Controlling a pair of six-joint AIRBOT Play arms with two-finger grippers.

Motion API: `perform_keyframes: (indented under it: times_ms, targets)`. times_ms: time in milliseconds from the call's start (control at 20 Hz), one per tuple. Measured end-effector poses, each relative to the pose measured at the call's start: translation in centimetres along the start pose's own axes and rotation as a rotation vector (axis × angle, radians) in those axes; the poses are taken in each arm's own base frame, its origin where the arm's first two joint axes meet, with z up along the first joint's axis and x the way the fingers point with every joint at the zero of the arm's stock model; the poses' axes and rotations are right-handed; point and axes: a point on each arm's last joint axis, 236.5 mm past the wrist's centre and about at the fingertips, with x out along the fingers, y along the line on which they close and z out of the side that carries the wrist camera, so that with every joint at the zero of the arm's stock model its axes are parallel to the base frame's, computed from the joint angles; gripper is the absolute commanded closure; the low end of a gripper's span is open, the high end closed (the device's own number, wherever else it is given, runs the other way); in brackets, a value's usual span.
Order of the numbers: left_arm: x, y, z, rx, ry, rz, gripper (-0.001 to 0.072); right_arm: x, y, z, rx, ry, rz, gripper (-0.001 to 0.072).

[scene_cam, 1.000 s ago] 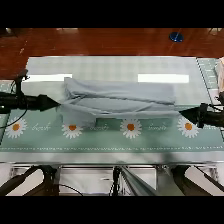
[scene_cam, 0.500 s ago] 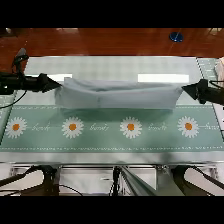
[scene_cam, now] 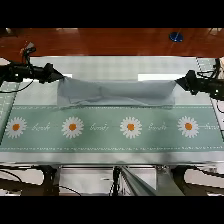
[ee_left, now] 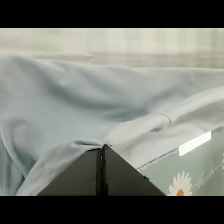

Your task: Fold the shirts.

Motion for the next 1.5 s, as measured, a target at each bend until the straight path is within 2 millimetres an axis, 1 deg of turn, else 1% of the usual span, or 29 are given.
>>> perform_keyframes:
  times_ms: [100, 250, 500, 650, 700, 750, 800, 850, 900, 950, 1000, 1050, 1200, 1300, 1400, 1500]
  targets:
    - [0.8, 0.8, 0.5, -0.009, 0.007, -0.001, 0.0681, 1.3, -0.7, 0.0, 0.002, -0.006, -0.025, 0.0693]
    - [2.0, 1.9, 1.0, -0.022, 0.02, -0.002, 0.0681, 2.5, -1.8, 0.1, 0.005, -0.014, -0.056, 0.0693]
    - [3.5, 3.5, 1.3, -0.042, 0.036, -0.002, 0.0681, 3.0, -3.6, 0.7, -0.022, -0.046, -0.117, 0.0693]
    - [4.0, 4.3, 1.8, -0.049, 0.025, 0.008, 0.0678, 3.3, -4.5, 0.7, -0.037, -0.044, -0.145, 0.0692]
    - [4.2, 4.5, 1.9, -0.051, 0.022, 0.011, 0.0651, 3.5, -4.8, 0.4, -0.037, -0.032, -0.152, 0.069]
    - [4.4, 4.8, 1.8, -0.055, 0.024, 0.012, 0.048, 3.8, -5.2, 0.0, -0.035, -0.016, -0.155, 0.0635]
    - [4.6, 5.1, 1.8, -0.059, 0.023, 0.015, 0.0321, 4.1, -5.6, -0.6, -0.03, 0.007, -0.158, 0.0535]
    - [4.9, 5.4, 1.8, -0.063, 0.022, 0.018, 0.0293, 4.3, -5.8, -1.0, -0.026, 0.022, -0.158, 0.0445]
    - [4.9, 5.5, 1.6, -0.067, 0.03, 0.016, 0.0293, 4.5, -6.0, -1.3, -0.021, 0.037, -0.157, 0.0361]
    - [4.8, 5.5, 1.6, -0.068, 0.033, 0.013, 0.0293, 4.5, -5.9, -1.5, -0.022, 0.046, -0.153, 0.0301]
    - [4.4, 5.6, 2.0, -0.066, 0.025, 0.013, 0.0294, 4.2, -5.6, -1.2, -0.032, 0.046, -0.144, 0.0254]
    - [3.7, 5.6, 2.4, -0.062, 0.014, 0.011, 0.0303, 3.7, -5.0, -0.8, -0.053, 0.045, -0.131, 0.018]
    - [-0.3, 5.5, 4.9, -0.04, -0.066, 0.026, 0.031, 0.7, -3.2, 2.3, -0.132, -0.012, -0.124, 0.0163]
    - [-3.2, 5.0, 6.2, -0.02, -0.12, 0.037, 0.031, -1.3, -3.0, 3.9, -0.148, -0.03, -0.145, 0.0163]
    - [-5.1, 4.1, 6.8, 0.002, -0.145, 0.038, 0.0311, -2.7, -3.9, 4.6, -0.136, -0.024, -0.172, 0.0163]
    - [-5.9, 3.1, 6.6, 0.02, -0.139, 0.029, 0.0311, -3.1, -5.0, 4.0, -0.109, 0.02, -0.182, 0.0163]
